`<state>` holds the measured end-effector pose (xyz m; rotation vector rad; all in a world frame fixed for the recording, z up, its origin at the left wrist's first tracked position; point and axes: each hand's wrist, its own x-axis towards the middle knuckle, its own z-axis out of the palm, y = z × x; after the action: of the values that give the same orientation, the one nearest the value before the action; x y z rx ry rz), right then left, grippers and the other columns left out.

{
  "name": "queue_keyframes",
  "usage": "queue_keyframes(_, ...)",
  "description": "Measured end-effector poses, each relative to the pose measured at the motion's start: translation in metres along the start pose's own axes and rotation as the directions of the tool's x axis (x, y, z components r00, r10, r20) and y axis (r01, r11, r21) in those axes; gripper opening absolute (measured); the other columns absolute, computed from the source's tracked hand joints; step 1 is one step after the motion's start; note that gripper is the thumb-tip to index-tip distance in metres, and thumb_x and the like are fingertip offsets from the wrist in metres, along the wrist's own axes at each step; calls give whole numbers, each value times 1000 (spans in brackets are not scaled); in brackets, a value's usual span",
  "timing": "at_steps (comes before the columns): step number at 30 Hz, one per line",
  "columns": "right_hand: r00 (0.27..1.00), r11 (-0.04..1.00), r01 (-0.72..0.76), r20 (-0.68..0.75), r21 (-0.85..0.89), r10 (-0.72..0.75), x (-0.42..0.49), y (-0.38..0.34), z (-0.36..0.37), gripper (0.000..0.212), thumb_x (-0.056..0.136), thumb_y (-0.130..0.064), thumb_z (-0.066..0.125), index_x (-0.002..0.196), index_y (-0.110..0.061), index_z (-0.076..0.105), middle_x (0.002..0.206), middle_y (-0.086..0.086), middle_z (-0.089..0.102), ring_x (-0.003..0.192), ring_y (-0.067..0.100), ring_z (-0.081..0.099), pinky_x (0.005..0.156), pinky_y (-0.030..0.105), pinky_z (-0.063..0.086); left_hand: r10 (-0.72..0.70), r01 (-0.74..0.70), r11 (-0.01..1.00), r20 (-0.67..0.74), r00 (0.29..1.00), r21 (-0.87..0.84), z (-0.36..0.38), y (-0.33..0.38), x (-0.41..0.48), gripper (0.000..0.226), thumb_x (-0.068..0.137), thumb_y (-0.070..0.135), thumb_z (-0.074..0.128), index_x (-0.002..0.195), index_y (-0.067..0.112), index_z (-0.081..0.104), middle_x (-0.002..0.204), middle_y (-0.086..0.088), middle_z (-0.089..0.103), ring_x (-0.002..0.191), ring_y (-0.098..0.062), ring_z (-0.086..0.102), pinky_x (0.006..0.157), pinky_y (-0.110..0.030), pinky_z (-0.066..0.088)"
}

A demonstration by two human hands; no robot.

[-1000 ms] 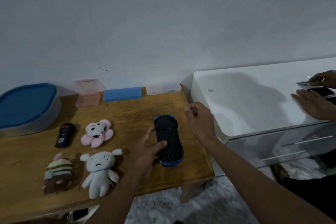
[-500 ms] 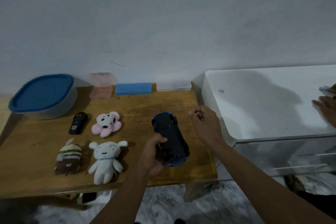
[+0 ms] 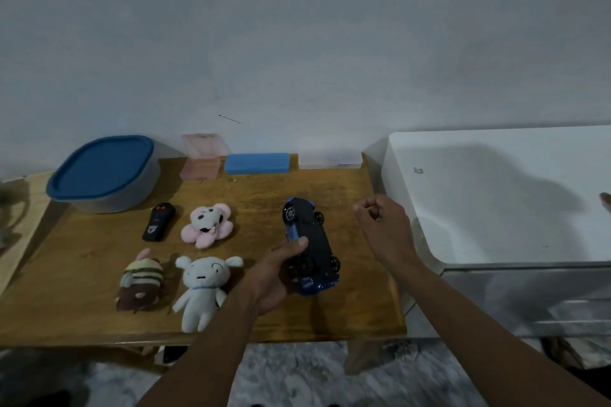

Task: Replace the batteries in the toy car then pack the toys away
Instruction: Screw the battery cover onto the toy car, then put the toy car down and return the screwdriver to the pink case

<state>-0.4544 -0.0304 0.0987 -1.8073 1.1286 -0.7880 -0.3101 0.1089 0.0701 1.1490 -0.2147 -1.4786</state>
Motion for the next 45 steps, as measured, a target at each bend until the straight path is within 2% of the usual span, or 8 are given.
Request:
queue_keyframes(3, 1000, 1000, -1, 12, -15, 1, 2, -1, 2, 10, 92, -27, 60, 88, -18, 63, 81, -8, 63, 73, 2, 57, 59, 13, 39, -30, 34, 999, -122, 992, 32, 3, 1, 3, 61, 68, 33, 81, 121, 12, 61, 116, -17, 69, 109, -37, 64, 92, -50, 52)
queue_keyframes(8, 999, 1000, -4, 37, -15, 4, 5, 1, 4, 10, 92, -26, 60, 91, -17, 64, 84, -9, 62, 75, 1, 57, 59, 12, 37, 84, 56, 955, -446, 891, 293, 14, 5, 18, 58, 64, 23, 88, 113, 7, 60, 96, -11, 72, 78, -24, 71, 53, -29, 56)
queue_keyframes(13, 998, 1000, -7, 63, -27, 9, 6, 10, 5, 11, 92, -26, 60, 93, -16, 64, 85, -6, 64, 77, 3, 59, 62, 13, 40, 328, 332, 711, -711, 622, 619, 6, -11, 45, 83, 54, 41, 86, 120, 12, 44, 98, -2, 56, 89, -22, 61, 69, -34, 54)
queue_keyframes(16, 997, 999, -11, 77, -31, 13, 6, 17, 4, 10, 92, -27, 60, 90, -17, 64, 84, -8, 64, 80, 4, 59, 65, 16, 42, 409, 471, 556, -718, 563, 685, -1, -23, 54, 92, 48, 58, 78, 120, 15, 41, 109, -6, 59, 101, -30, 61, 83, -42, 53)
queue_keyframes(21, 995, 999, -29, 93, -44, 33, 6, 26, 1, 9, 92, -25, 60, 85, -19, 62, 79, -8, 63, 75, 4, 59, 61, 14, 40, 432, 601, 360, -699, 570, 713, -3, -34, 65, 89, 60, 55, 78, 126, 11, 37, 121, -12, 54, 109, -32, 58, 89, -48, 51)
queue_keyframes(37, 986, 994, -72, 147, -78, 83, 18, 43, 10, 9, 91, -29, 61, 87, -21, 64, 82, -8, 65, 79, 6, 60, 65, 19, 45, 418, 675, 330, -743, 523, 660, 5, -29, 72, 108, 56, 78, 69, 131, 8, 32, 131, -16, 44, 122, -32, 45, 97, -47, 43)
queue_keyframes(40, 987, 996, -70, 142, -54, 77, 19, 36, 12, 10, 92, -29, 60, 87, -20, 64, 83, -7, 64, 80, 5, 59, 64, 18, 43, 471, 567, 326, -650, 597, 756, 4, -24, 61, 105, 63, 78, 62, 136, 10, 29, 137, -15, 38, 128, -33, 38, 101, -48, 38)
queue_keyframes(45, 987, 995, -65, 139, -71, 75, 27, 18, 24, 13, 93, -22, 56, 96, -17, 68, 92, -3, 66, 85, 6, 59, 69, 19, 43, 632, 144, 146, -205, 747, 979, -25, -5, 31, 73, 81, 55, 64, 136, 17, 34, 136, -6, 42, 124, -21, 43, 96, -32, 43)
